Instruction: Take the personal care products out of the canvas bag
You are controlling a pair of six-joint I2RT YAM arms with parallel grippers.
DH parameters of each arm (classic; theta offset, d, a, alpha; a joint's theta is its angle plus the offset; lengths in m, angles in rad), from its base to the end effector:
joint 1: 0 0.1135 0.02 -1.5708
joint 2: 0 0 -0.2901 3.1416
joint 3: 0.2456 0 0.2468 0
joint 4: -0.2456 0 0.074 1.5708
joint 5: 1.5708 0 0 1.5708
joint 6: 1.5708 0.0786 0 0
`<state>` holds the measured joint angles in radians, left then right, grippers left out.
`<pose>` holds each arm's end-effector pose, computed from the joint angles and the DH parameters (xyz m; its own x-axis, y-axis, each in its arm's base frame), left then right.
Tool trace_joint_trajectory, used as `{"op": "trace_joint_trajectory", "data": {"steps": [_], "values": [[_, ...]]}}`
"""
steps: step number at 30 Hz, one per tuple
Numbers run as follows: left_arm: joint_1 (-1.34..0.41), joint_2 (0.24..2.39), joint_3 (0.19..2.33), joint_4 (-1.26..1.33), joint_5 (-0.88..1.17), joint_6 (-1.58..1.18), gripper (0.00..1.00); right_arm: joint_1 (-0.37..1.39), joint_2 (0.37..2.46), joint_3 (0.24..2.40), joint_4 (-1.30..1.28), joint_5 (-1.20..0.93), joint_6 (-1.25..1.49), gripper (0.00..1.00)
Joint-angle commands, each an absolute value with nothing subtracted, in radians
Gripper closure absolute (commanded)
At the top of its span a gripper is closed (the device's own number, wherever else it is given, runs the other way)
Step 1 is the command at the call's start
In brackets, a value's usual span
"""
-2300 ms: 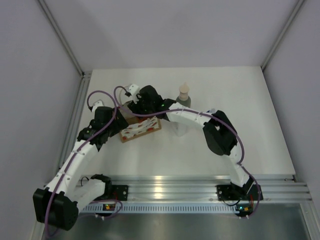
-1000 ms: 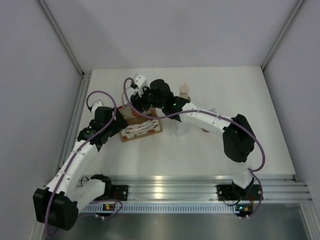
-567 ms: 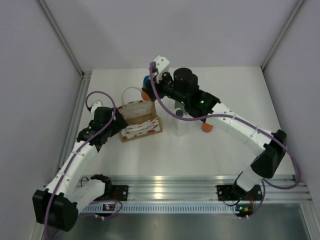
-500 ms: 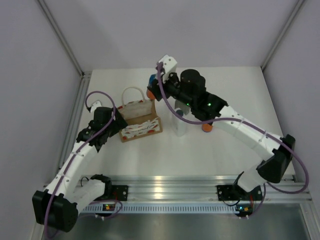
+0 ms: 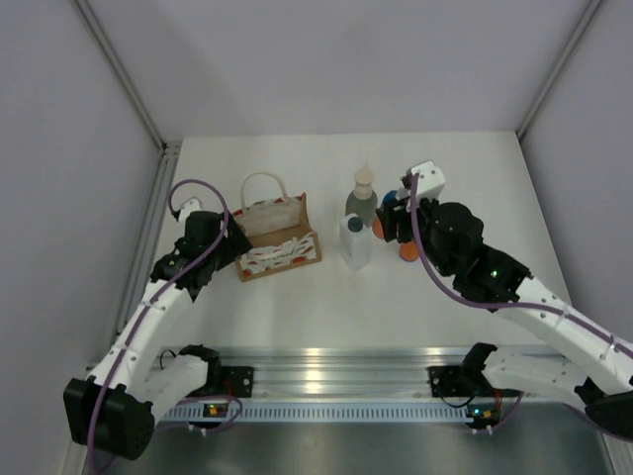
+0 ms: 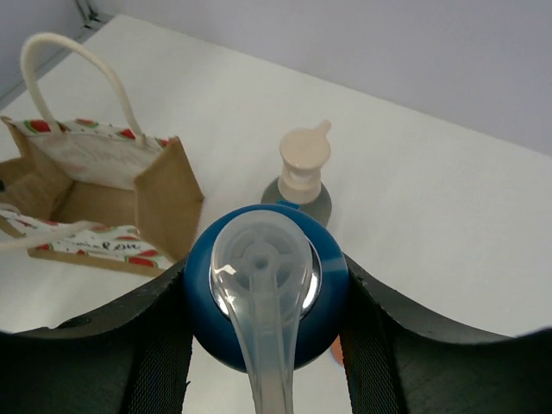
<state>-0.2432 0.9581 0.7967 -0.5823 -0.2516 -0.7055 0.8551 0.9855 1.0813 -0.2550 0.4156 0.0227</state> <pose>0.2081 -0.0315 0.2699 -0.5362 -0.5140 -0.6696 -0.3839 0.8549 -0.3489 0.1790 0.1575 0.4148 -0.1137 -0.0991 -0.9886 -0.4264 0.9036 -0.0416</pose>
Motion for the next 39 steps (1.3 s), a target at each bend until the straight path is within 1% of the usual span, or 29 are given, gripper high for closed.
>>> {"op": "trace_joint_trajectory", "data": {"steps": [1,5,8,11,15,18,25,27,29,32,33,34,35,37,38,39], "values": [[-0.241,0.950,0.838,-0.540,-0.259,-0.683,0.02,0.847,0.907,0.996,-0.204,0.511,0.109,1.00],[-0.241,0.930,0.839,-0.545,-0.259,-0.680,0.02,0.847,0.836,0.872,-0.140,0.535,0.117,1.00],[-0.241,0.910,0.839,-0.551,-0.261,-0.680,0.02,0.847,0.810,0.731,-0.048,0.541,0.138,1.00],[-0.241,0.896,0.841,-0.552,-0.252,-0.680,0.02,0.847,0.816,0.660,-0.003,0.540,0.156,1.00],[-0.241,0.887,0.856,-0.561,-0.241,-0.677,0.02,0.847,0.830,0.540,0.133,0.543,0.198,1.00],[-0.241,0.881,0.868,-0.572,-0.244,-0.672,0.02,0.841,0.850,0.476,0.221,0.526,0.230,1.00],[-0.241,0.822,0.896,-0.604,-0.262,-0.664,0.02,0.842,0.949,0.471,0.221,0.489,0.267,1.00],[-0.241,0.808,0.902,-0.614,-0.281,-0.655,0.02,0.842,0.956,0.474,0.212,0.483,0.275,0.87],[-0.241,0.789,0.914,-0.627,-0.305,-0.647,0.02,0.841,0.951,0.468,0.209,0.485,0.281,0.62],[-0.241,0.761,0.936,-0.666,-0.344,-0.643,0.02,0.841,0.937,0.462,0.206,0.483,0.279,0.47],[-0.241,0.755,0.939,-0.672,-0.354,-0.643,0.02,0.841,0.936,0.462,0.203,0.483,0.279,0.35],[-0.241,0.738,0.942,-0.679,-0.357,-0.641,0.02,0.841,0.933,0.463,0.201,0.483,0.276,0.29],[-0.241,0.733,0.943,-0.684,-0.362,-0.638,0.02,0.841,0.933,0.468,0.192,0.486,0.278,0.19],[-0.241,0.726,0.948,-0.695,-0.382,-0.632,0.02,0.842,0.927,0.474,0.175,0.485,0.276,0.03],[-0.241,0.724,0.959,-0.710,-0.387,-0.624,0.02,0.842,0.923,0.483,0.154,0.485,0.276,0.01],[-0.241,0.726,0.966,-0.721,-0.393,-0.620,0.02,0.842,0.917,0.486,0.144,0.486,0.278,0.01]]}}
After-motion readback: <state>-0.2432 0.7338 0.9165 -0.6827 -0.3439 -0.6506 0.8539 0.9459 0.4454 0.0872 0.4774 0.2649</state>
